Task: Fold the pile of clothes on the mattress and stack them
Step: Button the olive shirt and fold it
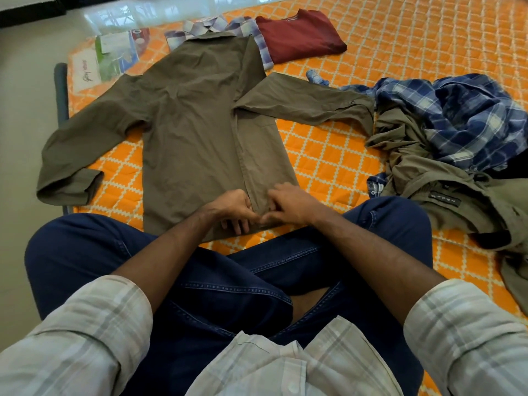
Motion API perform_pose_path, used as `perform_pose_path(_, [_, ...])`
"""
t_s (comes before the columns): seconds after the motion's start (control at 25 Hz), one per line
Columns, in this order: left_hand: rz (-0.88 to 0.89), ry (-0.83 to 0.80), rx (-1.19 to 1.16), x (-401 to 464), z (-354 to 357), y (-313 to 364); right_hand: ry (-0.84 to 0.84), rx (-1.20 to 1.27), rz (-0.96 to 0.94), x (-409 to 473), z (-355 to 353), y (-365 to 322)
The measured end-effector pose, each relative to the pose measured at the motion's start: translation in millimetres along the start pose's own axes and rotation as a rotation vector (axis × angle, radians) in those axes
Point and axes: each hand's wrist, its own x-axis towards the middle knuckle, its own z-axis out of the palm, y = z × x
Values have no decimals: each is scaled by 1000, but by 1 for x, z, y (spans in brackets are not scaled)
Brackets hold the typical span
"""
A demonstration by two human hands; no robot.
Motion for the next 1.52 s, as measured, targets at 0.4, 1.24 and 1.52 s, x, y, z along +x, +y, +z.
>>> perform_pose_path(0.4, [226,832,-14,51,-111,-2,14,445,123,60,-45,37])
perform_pose_path(1.24, [643,1168,530,193,-205,-20,256,501,125,421,-197,126])
perform_pose_path(1.52, [619,1116,601,189,-207,-24,353,471,226,434,-170,122])
